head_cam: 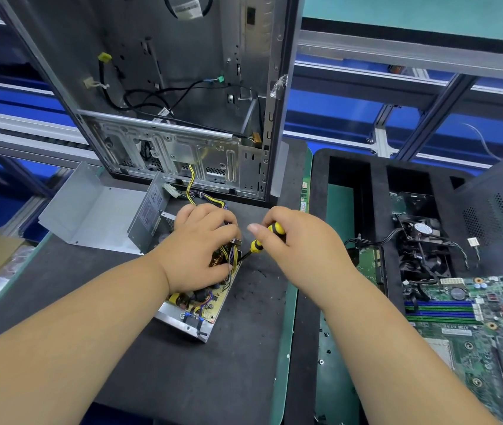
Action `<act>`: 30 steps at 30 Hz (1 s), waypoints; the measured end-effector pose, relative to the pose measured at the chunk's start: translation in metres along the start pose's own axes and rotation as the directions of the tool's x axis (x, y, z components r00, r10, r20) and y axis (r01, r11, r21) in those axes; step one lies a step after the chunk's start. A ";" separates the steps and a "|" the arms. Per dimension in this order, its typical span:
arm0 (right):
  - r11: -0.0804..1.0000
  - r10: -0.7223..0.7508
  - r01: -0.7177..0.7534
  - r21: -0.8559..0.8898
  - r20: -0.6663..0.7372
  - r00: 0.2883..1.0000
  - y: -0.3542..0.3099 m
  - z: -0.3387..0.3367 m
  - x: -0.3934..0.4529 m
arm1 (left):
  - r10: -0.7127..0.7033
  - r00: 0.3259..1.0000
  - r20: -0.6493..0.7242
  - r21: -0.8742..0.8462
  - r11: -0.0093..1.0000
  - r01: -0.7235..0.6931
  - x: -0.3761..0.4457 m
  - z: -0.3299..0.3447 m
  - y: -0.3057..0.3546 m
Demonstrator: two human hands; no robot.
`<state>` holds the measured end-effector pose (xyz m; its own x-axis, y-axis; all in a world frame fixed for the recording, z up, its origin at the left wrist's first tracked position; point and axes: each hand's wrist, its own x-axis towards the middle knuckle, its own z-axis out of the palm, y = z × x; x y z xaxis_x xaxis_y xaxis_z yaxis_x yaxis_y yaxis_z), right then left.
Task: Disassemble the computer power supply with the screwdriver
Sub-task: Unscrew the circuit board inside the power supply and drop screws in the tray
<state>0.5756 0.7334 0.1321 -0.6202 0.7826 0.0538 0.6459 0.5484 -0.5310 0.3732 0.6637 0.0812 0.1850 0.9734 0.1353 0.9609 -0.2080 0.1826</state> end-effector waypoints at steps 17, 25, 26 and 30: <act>0.999 -0.053 0.053 0.014 -0.001 0.999 0.003 0.003 -0.003 | -0.002 1.000 -0.006 -0.003 1.000 0.002 0.000 0.000 0.001; 0.986 -0.005 0.004 0.165 0.006 1.000 0.004 0.005 -0.004 | -0.001 1.000 0.005 0.004 1.000 0.001 0.000 0.000 0.000; 0.990 -0.006 0.006 0.140 0.003 1.000 0.004 0.005 -0.004 | -0.002 1.000 0.002 0.002 1.000 0.002 0.000 0.000 0.000; 1.000 -0.013 0.013 -0.003 -0.033 0.999 0.005 0.003 -0.004 | -0.004 1.000 -0.004 -0.006 1.000 0.004 -0.001 0.001 0.000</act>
<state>0.5798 0.7315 0.1265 -0.6136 0.7846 0.0890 0.6391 0.5596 -0.5276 0.3730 0.6633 0.0804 0.1800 0.9740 0.1379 0.9605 -0.2043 0.1891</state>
